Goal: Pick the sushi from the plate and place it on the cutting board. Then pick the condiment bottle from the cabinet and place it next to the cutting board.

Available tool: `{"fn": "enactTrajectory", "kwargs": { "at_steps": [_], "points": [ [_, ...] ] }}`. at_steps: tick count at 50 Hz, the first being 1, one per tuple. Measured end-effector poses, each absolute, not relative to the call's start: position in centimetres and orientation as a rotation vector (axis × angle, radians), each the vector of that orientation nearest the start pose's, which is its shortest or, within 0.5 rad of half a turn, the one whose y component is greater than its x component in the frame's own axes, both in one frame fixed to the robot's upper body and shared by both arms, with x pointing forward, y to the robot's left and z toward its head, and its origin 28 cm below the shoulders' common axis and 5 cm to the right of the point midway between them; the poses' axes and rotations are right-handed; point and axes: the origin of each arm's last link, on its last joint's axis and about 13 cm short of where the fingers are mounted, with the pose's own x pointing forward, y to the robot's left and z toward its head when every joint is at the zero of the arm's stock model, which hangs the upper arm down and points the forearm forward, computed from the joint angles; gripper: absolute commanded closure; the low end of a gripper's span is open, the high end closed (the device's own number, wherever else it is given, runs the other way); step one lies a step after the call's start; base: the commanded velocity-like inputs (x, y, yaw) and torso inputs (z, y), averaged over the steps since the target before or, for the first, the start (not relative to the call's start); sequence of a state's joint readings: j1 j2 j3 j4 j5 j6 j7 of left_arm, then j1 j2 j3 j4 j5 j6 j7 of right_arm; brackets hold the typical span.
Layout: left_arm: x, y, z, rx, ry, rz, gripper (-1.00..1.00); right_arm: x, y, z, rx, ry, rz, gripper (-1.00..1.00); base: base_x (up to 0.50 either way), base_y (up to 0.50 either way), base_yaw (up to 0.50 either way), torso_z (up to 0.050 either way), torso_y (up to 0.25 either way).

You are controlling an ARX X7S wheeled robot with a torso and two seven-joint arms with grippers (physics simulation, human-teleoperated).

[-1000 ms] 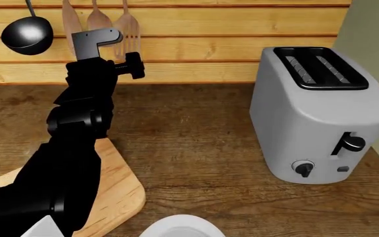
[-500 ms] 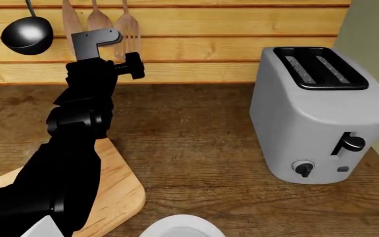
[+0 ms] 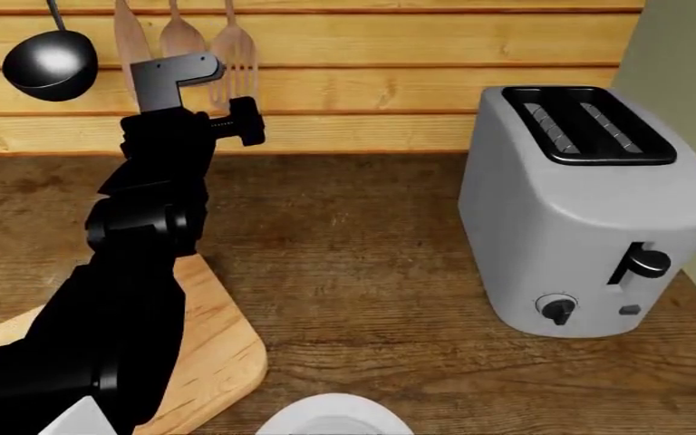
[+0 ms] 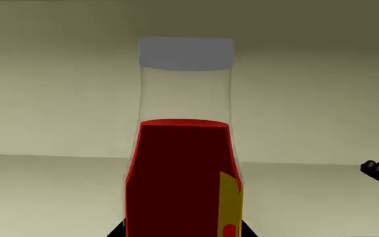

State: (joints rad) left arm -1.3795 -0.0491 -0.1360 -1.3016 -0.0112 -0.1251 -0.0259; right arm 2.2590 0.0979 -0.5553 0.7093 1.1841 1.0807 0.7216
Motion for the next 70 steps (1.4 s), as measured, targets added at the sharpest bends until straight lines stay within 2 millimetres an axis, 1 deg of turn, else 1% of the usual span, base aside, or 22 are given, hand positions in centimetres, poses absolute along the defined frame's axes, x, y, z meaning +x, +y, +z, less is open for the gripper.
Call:
{"fn": "enactTrajectory", "kwargs": {
  "at_steps": [12, 23, 38, 48, 70],
  "points": [
    [43.5, 22.8, 20.7, -0.139, 0.044, 0.096, -1.0, 26.0, -3.2, 55.2, -0.005, -0.218, 0.052, 1.0, 0.0, 0.0, 0.0, 0.0, 0.0],
    [43.5, 22.9, 20.7, -0.141, 0.044, 0.093, -1.0, 25.6, -3.3, 54.9, -0.007, -0.239, 0.061, 1.0, 0.0, 0.0, 0.0, 0.0, 0.0],
    [43.5, 22.8, 20.7, -0.137, 0.042, 0.095, -1.0, 23.5, -3.1, 55.2, -0.012, -0.349, 0.119, 1.0, 0.0, 0.0, 0.0, 0.0, 0.0],
    [43.5, 22.8, 20.7, -0.137, 0.042, 0.097, -1.0, 22.3, -2.7, 55.5, -0.045, -0.408, 0.156, 1.0, 0.0, 0.0, 0.0, 0.0, 0.0],
    [43.5, 22.9, 20.3, -0.13, 0.052, 0.109, -1.0, 21.4, -2.0, 55.3, -0.093, -0.445, 0.218, 1.0, -0.5, -0.1, 0.0, 0.0, 0.0]
  ]
}}
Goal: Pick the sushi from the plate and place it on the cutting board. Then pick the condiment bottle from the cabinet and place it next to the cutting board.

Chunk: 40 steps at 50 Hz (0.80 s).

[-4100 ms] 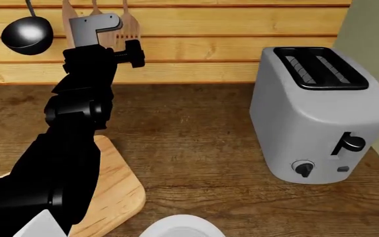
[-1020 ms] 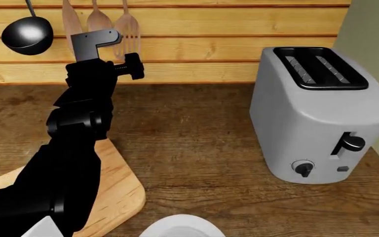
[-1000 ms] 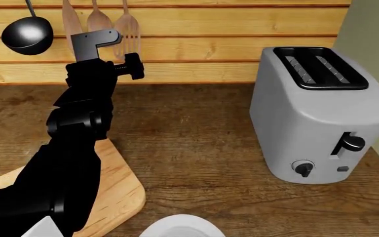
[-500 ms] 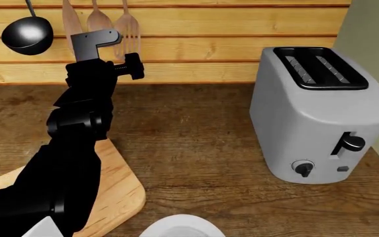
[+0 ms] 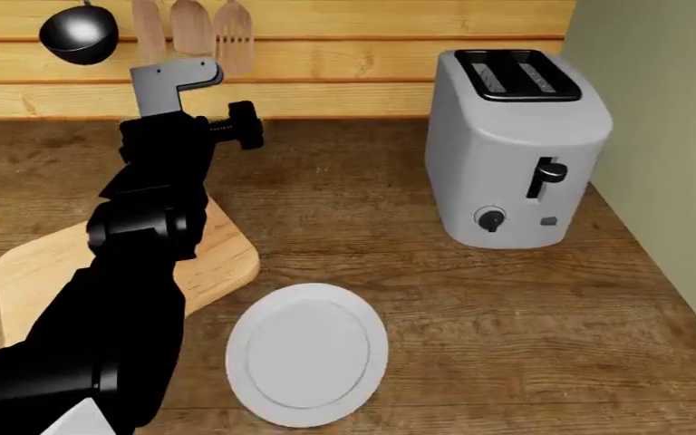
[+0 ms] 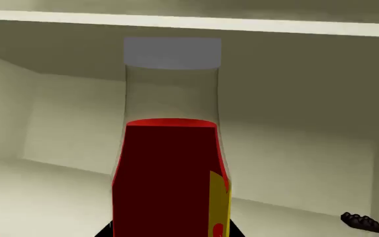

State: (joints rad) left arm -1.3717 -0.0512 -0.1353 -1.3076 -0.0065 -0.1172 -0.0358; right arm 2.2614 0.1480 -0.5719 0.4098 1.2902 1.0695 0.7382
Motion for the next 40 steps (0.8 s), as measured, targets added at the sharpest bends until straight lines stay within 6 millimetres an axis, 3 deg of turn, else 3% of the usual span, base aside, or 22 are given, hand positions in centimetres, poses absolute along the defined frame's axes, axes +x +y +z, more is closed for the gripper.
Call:
{"fn": "enactTrajectory", "kwargs": {
  "at_steps": [5, 13, 40],
  "points": [
    [43.47, 22.95, 20.3, -0.128, 0.051, 0.109, -1.0, 21.28, -1.88, 55.24, -0.097, -0.449, 0.228, 1.0, -0.5, 0.02, 0.0, 0.0, 0.0],
    [43.47, 22.86, 20.26, -0.128, 0.052, 0.107, -1.0, 21.31, -1.89, 55.13, -0.104, -0.452, 0.228, 1.0, -0.37, 0.44, 0.0, 0.0, 0.0],
    [43.47, 22.95, 20.28, -0.123, 0.05, 0.109, -1.0, 21.66, -1.58, 54.37, -0.131, -0.438, 0.255, 1.0, -0.07, 0.5, 0.0, 0.0, 0.0]
  ]
}}
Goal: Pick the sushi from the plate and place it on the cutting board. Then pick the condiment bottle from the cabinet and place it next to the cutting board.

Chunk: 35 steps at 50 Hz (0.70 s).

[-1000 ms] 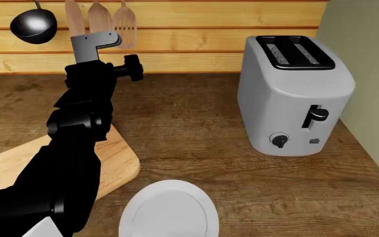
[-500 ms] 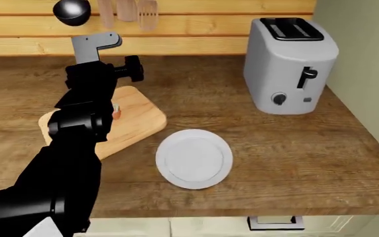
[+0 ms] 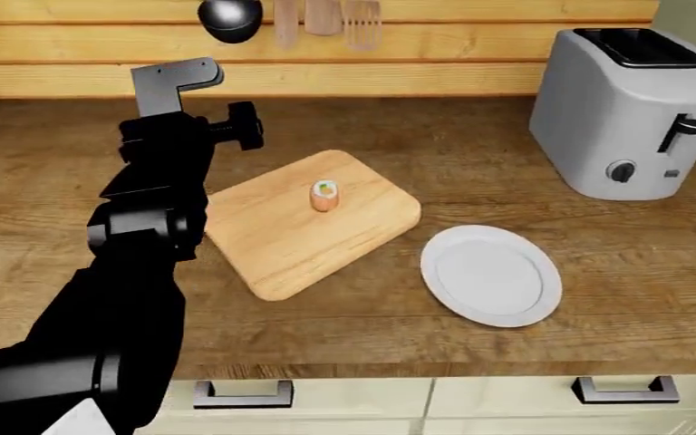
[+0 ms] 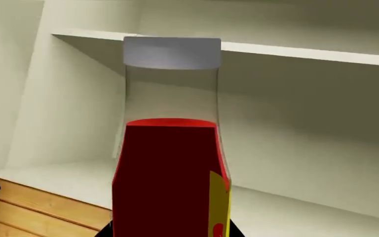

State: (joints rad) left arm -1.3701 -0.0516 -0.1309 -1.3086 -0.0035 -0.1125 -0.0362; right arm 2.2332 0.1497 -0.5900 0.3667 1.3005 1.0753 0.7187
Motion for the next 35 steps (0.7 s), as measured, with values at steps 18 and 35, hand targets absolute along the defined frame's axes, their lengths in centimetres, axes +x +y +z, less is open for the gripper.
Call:
{"fn": "enactTrajectory", "kwargs": {
  "at_steps": [18, 35],
  "points": [
    [43.5, 23.1, 20.3, -0.12, 0.046, 0.113, -1.0, 21.7, -1.6, 53.6, -0.138, -0.409, 0.265, 1.0, 0.0, 0.28, 0.0, 0.0, 0.0],
    [43.5, 23.0, 20.3, -0.115, 0.044, 0.112, -1.0, 20.9, -2.2, 49.9, -0.158, -0.305, 0.247, 1.0, 0.0, 0.0, 0.0, 0.0, 0.0]
  ]
}}
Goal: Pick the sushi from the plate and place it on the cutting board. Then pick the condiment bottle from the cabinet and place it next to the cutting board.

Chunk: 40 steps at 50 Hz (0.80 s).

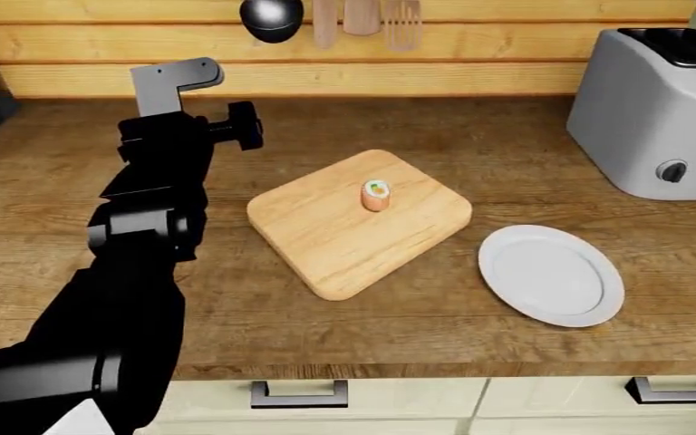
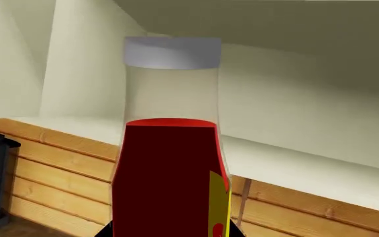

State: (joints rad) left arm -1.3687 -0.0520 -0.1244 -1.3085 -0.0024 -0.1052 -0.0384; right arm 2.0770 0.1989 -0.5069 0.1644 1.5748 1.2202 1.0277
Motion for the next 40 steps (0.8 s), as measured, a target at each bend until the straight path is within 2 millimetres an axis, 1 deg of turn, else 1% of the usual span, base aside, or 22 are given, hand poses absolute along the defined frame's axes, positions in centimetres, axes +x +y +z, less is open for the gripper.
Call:
{"fn": "enactTrajectory", "kwargs": {
  "at_steps": [14, 33, 40],
  "points": [
    [43.5, 22.9, 20.3, -0.111, 0.042, 0.113, -1.0, 20.8, -2.6, 45.7, -0.142, -0.279, 0.301, 1.0, 0.0, 0.0, 0.0, 0.001, 0.0],
    [43.5, 22.9, 20.2, -0.103, 0.039, 0.111, -1.0, 21.9, -2.6, 38.5, -0.121, -0.253, 0.388, 1.0, 0.0, 0.0, 0.0, 0.0, 0.0],
    [43.5, 22.9, 20.2, -0.101, 0.038, 0.112, -1.0, 22.0, -2.7, 36.3, -0.11, -0.236, 0.405, 1.0, 0.0, 0.0, 0.0, 0.0, 0.0]
  ]
}}
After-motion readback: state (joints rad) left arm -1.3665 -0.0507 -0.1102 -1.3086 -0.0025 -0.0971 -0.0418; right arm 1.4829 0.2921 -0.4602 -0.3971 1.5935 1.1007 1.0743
